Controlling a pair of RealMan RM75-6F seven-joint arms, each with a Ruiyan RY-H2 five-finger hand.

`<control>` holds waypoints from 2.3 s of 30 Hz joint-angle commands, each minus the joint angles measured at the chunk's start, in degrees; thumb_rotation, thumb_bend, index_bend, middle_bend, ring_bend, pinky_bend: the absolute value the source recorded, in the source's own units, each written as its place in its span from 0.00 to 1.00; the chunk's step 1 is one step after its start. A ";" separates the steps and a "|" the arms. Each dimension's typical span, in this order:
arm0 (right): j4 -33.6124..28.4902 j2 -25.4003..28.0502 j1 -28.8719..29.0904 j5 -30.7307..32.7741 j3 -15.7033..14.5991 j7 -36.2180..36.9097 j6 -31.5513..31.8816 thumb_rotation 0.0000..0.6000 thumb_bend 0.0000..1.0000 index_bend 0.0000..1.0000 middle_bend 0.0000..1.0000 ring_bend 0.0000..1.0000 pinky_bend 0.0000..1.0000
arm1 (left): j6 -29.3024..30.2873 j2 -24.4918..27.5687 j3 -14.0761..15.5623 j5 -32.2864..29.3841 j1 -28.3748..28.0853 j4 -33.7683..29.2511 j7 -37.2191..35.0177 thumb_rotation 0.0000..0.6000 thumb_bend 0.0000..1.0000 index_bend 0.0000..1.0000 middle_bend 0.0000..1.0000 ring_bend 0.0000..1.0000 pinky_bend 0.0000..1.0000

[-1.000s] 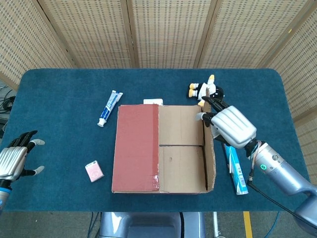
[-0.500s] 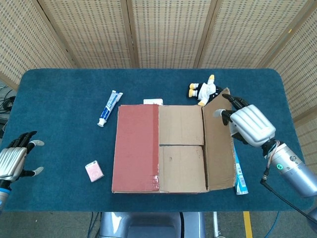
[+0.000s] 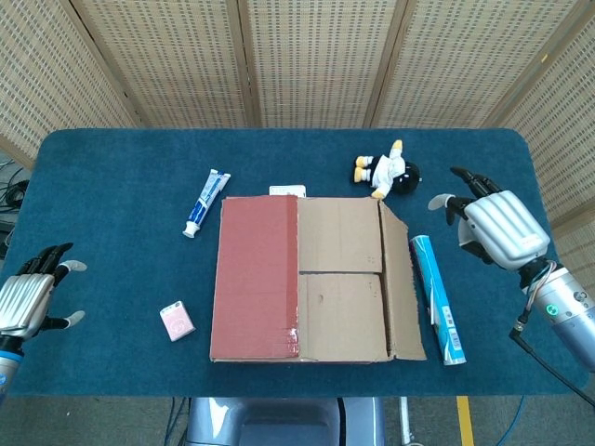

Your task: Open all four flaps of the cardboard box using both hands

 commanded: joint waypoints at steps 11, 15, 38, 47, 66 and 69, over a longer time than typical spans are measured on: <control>1.54 -4.62 -2.89 1.58 -0.92 -2.34 3.45 1.00 1.00 0.23 0.25 0.01 0.13 | -3.23 3.91 -1.88 14.05 -6.43 2.35 -10.36 1.00 0.14 0.27 0.08 0.06 0.10; 1.25 -6.70 -4.08 2.46 -1.35 -3.79 4.92 1.00 1.00 0.18 0.19 0.00 0.12 | -7.33 5.06 -2.65 19.02 -11.36 4.07 -17.73 1.00 0.11 0.27 0.08 0.05 0.07; 2.08 -12.05 -8.42 3.78 -2.37 -8.35 10.37 1.00 1.00 0.17 0.16 0.00 0.10 | -26.66 -0.22 -6.38 30.56 -40.27 8.40 -39.75 0.59 0.10 0.27 0.08 0.05 0.07; 2.39 -12.58 -9.49 3.90 -2.32 -8.74 11.53 1.00 1.00 0.17 0.16 0.00 0.09 | -31.79 -6.86 -6.96 28.46 -47.72 11.46 -38.80 0.58 0.13 0.27 0.08 0.05 0.07; 3.59 -12.50 -11.63 3.66 -2.44 -6.81 12.75 1.00 1.00 0.17 0.16 0.00 0.07 | -38.70 -15.11 -7.48 18.91 -55.64 13.47 -32.91 0.19 0.18 0.30 0.10 0.05 0.07; 3.76 -12.52 -11.85 3.66 -2.39 -6.50 12.86 1.00 1.00 0.17 0.16 0.00 0.07 | -39.08 -15.50 -7.23 17.82 -56.00 13.15 -30.86 0.20 0.18 0.31 0.11 0.05 0.07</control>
